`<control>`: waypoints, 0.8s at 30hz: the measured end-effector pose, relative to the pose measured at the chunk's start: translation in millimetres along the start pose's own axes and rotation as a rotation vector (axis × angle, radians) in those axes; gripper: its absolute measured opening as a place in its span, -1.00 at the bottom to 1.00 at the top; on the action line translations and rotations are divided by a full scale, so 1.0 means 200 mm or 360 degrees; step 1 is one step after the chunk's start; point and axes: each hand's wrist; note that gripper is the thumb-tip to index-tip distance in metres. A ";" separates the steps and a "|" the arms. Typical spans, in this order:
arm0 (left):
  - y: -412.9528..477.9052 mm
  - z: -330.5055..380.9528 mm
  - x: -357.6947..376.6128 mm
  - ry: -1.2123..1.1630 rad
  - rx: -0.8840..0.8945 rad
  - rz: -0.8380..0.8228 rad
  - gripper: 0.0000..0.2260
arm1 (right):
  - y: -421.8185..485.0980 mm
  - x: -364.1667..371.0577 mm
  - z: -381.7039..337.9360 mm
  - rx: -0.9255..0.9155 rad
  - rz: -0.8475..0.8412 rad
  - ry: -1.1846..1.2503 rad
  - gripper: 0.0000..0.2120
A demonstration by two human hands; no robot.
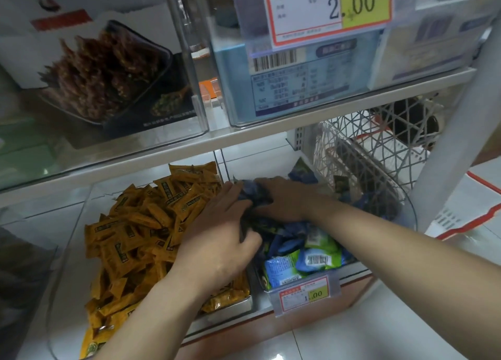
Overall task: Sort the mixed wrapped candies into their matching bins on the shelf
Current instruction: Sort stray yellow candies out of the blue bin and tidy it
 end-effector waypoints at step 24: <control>0.26 0.53 0.33 -0.0494 -0.1336 -0.0503 -0.11 | -0.42 -0.20 0.20 0.0483 0.0130 0.0408 -0.45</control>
Point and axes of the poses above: each hand's wrist, its own y-axis towards the middle knuckle, its own x-axis out of the palm, z = x × y, and after that the axes turned 10 degrees about -x, right-handed
